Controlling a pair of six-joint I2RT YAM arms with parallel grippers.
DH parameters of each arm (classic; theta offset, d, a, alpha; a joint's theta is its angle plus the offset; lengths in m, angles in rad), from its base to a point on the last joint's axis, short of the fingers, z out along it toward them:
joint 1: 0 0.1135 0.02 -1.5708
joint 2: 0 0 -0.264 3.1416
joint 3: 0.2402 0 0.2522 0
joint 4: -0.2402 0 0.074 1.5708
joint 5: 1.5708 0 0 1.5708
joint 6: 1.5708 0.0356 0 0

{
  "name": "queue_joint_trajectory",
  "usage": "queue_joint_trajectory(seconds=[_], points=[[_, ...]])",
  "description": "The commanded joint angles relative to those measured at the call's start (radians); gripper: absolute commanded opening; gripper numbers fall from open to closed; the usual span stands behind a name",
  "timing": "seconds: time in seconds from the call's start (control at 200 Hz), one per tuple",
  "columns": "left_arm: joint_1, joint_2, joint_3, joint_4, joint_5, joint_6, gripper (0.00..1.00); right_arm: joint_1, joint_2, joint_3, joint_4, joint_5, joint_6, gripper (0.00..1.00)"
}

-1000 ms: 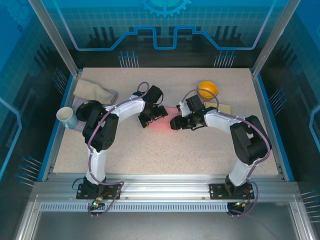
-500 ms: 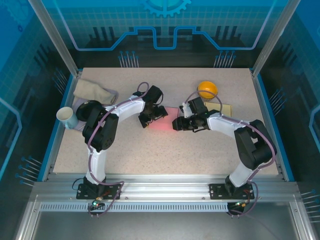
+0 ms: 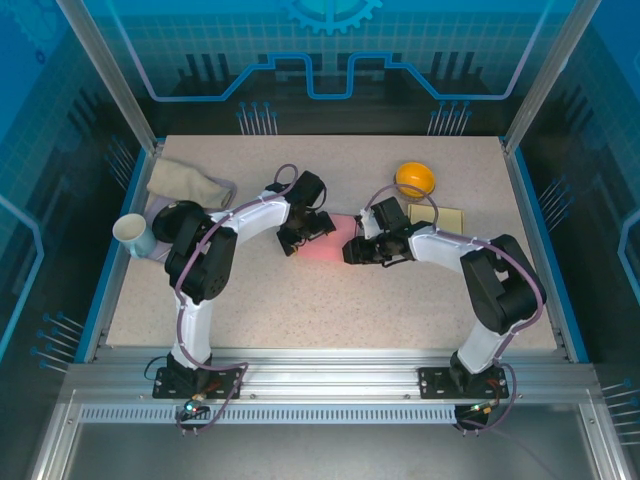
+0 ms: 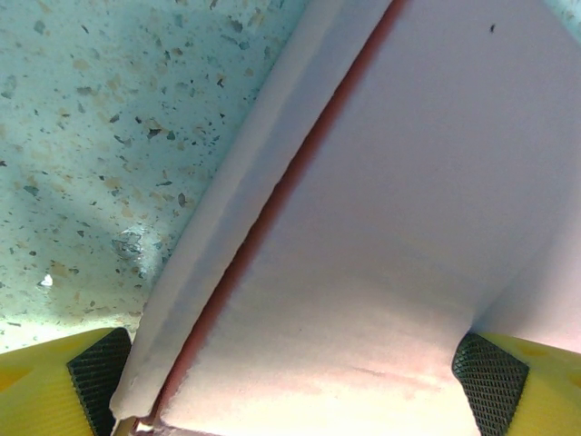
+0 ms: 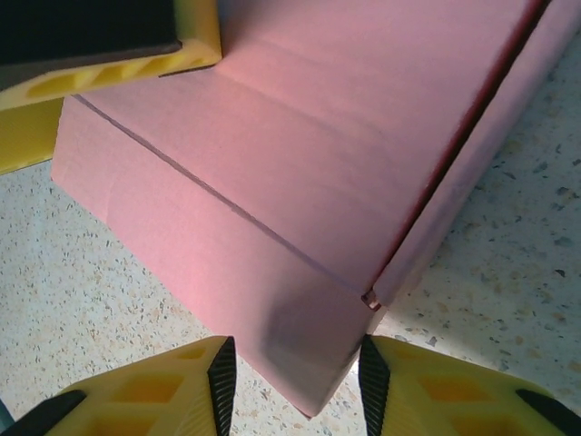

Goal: Fold the paper box

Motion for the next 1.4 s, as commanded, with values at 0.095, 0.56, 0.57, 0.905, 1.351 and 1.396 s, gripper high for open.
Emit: queue_joint_trajectory(seconds=[0.095, 0.56, 0.57, 0.905, 1.351, 1.396], points=[[0.009, 0.061, -0.047, -0.078, -0.044, 0.007, 0.96, 0.016, 0.024, 0.026, 0.009, -0.019, -0.044, 0.42], [0.014, 0.074, -0.05, -0.077, -0.05, 0.012, 0.96, 0.033, 0.032, -0.034, 0.085, 0.097, -0.246, 0.37], [0.013, 0.074, -0.051, -0.077, -0.051, 0.012, 0.96, 0.033, 0.029, -0.037, 0.089, 0.1, -0.252, 0.37], [0.019, 0.093, -0.052, -0.077, -0.052, 0.02, 0.96, 0.109, 0.041, -0.192, 0.333, 0.409, -0.325, 0.24], [0.027, 0.099, -0.057, -0.084, -0.059, 0.027, 0.96, 0.19, -0.001, -0.267, 0.48, 0.619, -0.346, 0.34], [0.027, 0.1, -0.058, -0.084, -0.06, 0.027, 0.96, 0.181, -0.027, -0.253, 0.436, 0.59, -0.329, 0.35]])
